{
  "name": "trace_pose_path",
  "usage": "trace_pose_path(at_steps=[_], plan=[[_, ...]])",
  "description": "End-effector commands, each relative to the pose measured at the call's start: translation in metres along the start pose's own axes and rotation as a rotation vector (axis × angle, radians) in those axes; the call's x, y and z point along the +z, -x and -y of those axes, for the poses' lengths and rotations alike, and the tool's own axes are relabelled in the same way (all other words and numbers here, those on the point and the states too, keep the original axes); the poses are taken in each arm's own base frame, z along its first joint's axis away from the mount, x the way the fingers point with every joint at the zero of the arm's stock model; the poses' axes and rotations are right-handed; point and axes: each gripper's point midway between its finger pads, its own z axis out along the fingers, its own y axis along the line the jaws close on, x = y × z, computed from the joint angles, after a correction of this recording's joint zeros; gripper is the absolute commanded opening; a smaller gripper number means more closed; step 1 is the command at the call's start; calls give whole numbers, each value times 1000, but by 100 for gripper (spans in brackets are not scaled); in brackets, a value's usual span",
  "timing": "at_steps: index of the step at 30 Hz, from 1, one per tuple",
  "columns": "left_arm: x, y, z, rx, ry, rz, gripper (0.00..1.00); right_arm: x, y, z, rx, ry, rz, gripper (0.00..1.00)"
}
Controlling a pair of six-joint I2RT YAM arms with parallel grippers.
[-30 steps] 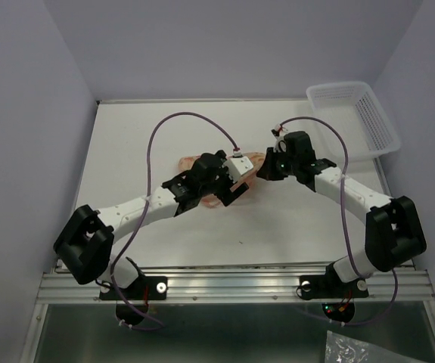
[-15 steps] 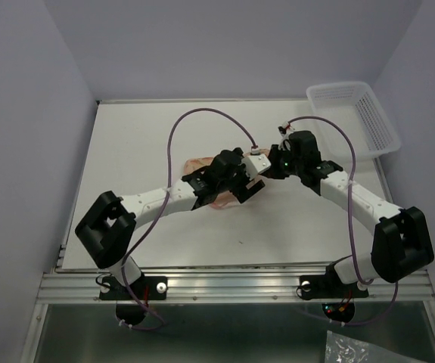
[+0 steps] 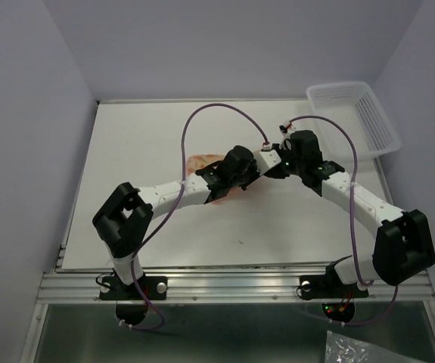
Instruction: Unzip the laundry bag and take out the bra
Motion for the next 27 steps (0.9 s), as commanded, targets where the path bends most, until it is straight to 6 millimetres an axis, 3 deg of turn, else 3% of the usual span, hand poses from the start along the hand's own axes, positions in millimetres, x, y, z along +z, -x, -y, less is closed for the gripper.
trace_pose_path(at_steps=[1,6,16,22,27], plan=[[-6,18,-7,25,19,35,0,-5,17,-16,-25,48,66,1],[-9,21,-7,30,17,53,0,-4,25,-11,-54,11,93,1],[-41,21,-9,59,22,98,0,-3,43,58,-96,-306,131,1],[-40,6,-8,66,26,63,0,-8,57,90,-95,-413,155,1],[-45,5,-7,88,18,77,0,-7,61,117,-84,-473,145,1]])
